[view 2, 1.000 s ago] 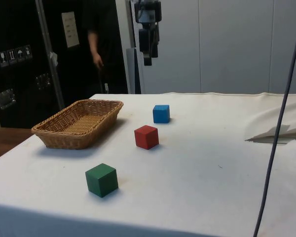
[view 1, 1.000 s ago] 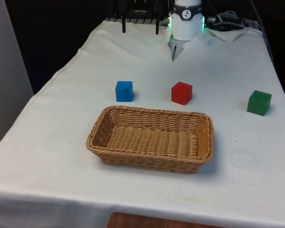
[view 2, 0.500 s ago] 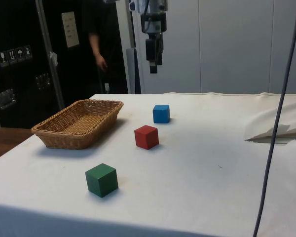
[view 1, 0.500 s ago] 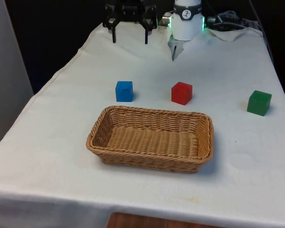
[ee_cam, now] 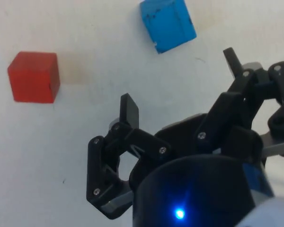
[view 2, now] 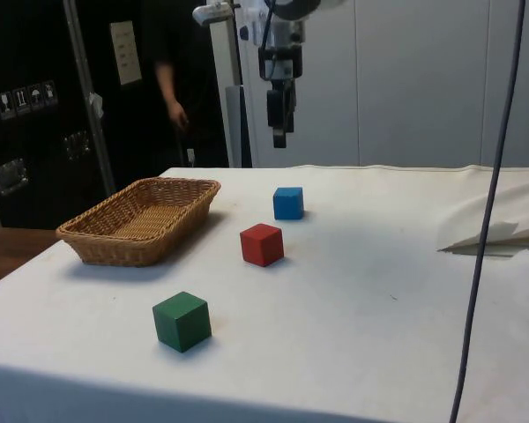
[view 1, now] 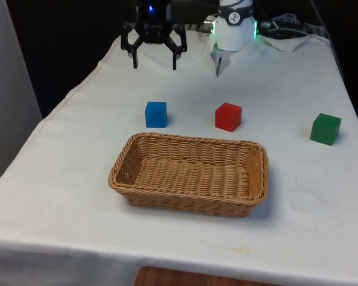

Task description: Pick up the blue cube and place it into the basket.

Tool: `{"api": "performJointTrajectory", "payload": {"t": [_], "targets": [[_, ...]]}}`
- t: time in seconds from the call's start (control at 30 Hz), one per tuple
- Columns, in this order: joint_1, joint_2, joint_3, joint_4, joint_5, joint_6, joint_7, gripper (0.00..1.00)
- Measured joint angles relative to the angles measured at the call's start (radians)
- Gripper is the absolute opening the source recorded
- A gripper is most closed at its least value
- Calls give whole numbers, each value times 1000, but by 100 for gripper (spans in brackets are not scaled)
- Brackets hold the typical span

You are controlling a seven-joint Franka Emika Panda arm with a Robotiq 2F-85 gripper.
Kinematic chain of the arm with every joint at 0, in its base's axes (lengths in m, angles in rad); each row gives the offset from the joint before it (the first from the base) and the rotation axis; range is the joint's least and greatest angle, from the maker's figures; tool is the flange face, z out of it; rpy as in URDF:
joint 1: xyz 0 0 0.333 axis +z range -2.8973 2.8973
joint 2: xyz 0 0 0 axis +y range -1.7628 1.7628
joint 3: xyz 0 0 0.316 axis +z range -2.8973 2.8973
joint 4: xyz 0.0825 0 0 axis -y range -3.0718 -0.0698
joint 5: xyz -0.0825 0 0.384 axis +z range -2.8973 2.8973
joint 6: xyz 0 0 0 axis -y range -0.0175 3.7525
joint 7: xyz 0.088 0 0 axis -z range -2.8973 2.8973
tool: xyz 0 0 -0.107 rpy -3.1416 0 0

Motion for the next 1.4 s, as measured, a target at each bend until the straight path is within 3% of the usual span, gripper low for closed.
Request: {"api": "performJointTrajectory", "payload": {"t": [0.27, 0.6, 1.03, 1.4], "targets": [[-3, 48, -11, 0, 31, 48, -36, 100], [-5, 88, -13, -2, 35, 92, -41, 100], [-4, 124, -6, -2, 48, 111, -41, 100], [-4, 197, -1, 26, 83, 136, -47, 100]]}}
